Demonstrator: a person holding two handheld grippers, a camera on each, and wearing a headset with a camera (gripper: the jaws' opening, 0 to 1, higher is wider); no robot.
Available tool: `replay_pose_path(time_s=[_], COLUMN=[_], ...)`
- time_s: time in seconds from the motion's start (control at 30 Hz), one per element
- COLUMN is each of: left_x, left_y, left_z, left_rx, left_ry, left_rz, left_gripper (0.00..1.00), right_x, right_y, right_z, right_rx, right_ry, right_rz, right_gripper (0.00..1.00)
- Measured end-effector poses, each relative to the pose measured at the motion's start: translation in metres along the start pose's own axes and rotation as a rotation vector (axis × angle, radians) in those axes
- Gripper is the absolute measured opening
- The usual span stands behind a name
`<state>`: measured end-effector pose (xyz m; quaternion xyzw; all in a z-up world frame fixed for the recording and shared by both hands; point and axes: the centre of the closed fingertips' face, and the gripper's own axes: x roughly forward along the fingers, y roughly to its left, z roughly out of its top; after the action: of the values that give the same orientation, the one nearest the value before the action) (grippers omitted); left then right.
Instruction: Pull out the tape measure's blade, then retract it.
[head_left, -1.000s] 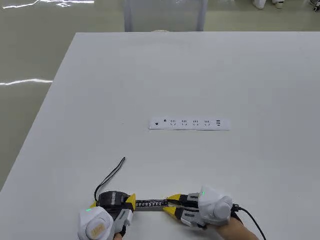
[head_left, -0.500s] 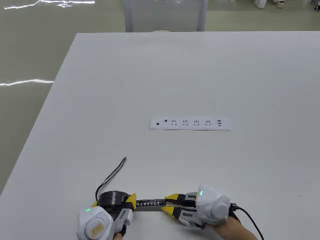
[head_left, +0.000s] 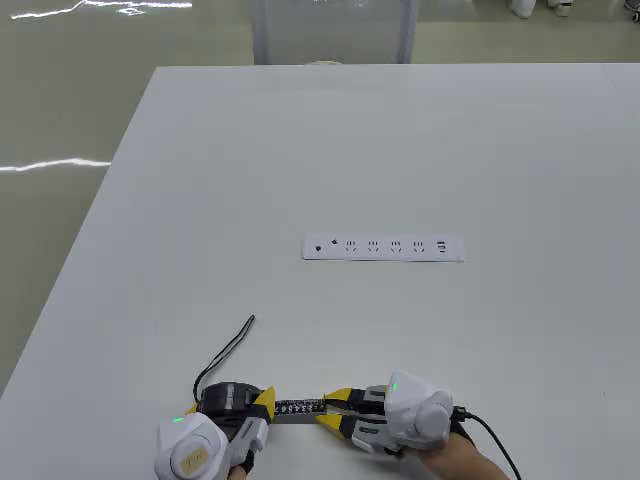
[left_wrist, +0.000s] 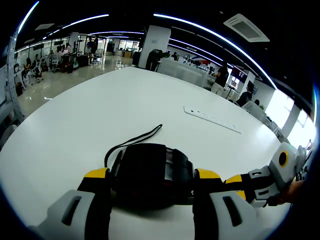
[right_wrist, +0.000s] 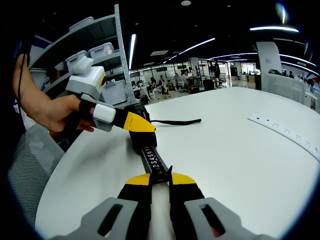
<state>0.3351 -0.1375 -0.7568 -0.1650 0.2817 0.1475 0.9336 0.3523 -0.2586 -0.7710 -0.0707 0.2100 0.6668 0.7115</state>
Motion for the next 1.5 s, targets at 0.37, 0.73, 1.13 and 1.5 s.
replay_pose_path(time_s=[0.37, 0.73, 1.13, 1.5], left_x=[0.000, 0.000, -0.001, -0.001], left_y=[0.000, 0.001, 0.001, 0.001], left_z=[0.000, 0.000, 0.000, 0.000], left_rx=[-0.004, -0.011, -0.015, -0.019], left_ry=[-0.001, -0.001, 0.000, 0.000], left_rz=[-0.006, -0.011, -0.014, -0.015], left_gripper=[0.63, 0.63, 0.63, 0.64], right_x=[0.009, 0.016, 0.028, 0.039], right_y=[0.003, 0.008, 0.012, 0.015], right_z=[0.001, 0.005, 0.008, 0.011], right_rx=[-0.003, -0.005, -0.007, -0.017], right_ry=[0.000, -0.005, -0.007, -0.004], right_rz=[0.009, 0.015, 0.019, 0.021], right_gripper=[0.11, 0.12, 0.11, 0.11])
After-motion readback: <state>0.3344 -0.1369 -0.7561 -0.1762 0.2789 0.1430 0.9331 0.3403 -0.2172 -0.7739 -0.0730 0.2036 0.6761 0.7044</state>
